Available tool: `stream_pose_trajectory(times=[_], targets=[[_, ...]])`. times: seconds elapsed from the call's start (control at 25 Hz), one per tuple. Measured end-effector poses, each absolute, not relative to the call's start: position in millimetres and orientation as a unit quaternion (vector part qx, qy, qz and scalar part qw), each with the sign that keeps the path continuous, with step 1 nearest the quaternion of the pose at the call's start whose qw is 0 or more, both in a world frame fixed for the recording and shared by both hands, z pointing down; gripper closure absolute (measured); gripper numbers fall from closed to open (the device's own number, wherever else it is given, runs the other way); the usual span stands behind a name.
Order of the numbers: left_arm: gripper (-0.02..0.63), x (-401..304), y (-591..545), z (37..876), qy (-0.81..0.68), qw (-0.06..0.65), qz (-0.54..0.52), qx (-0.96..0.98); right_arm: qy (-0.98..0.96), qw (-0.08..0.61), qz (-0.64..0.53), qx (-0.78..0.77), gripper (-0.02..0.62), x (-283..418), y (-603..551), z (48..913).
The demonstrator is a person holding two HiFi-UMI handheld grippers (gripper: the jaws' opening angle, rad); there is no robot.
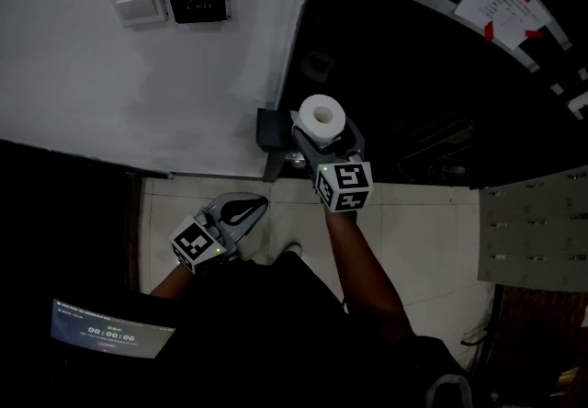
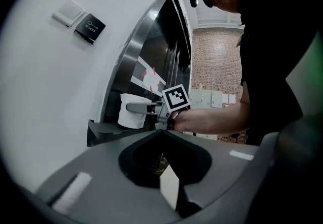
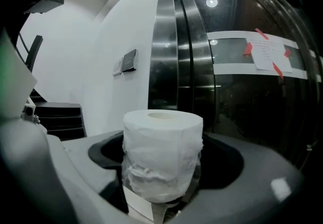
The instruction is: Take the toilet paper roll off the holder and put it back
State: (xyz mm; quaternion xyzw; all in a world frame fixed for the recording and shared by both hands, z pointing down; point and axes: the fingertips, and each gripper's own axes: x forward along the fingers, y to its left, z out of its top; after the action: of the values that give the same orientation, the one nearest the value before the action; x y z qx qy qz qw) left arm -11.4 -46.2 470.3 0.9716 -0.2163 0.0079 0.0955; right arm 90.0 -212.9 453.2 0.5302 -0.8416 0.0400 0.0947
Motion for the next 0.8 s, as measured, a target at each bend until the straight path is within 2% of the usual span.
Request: stream_pose_trajectory(times=[0.52,0.8], targets=[[0.601,-5.2,-41.7,472.2,-0.217,0.098,0.016,0.971,-0.785,0.085,0.055,0.612,0.166,199.2,-216.9,456.2],[0.601,-5.2,-43.2,474.9,-0.221,0.096,0.016,0.97,-0.774,0.073,0.076,0.625,0.166,218.1,-216.8,470.0]])
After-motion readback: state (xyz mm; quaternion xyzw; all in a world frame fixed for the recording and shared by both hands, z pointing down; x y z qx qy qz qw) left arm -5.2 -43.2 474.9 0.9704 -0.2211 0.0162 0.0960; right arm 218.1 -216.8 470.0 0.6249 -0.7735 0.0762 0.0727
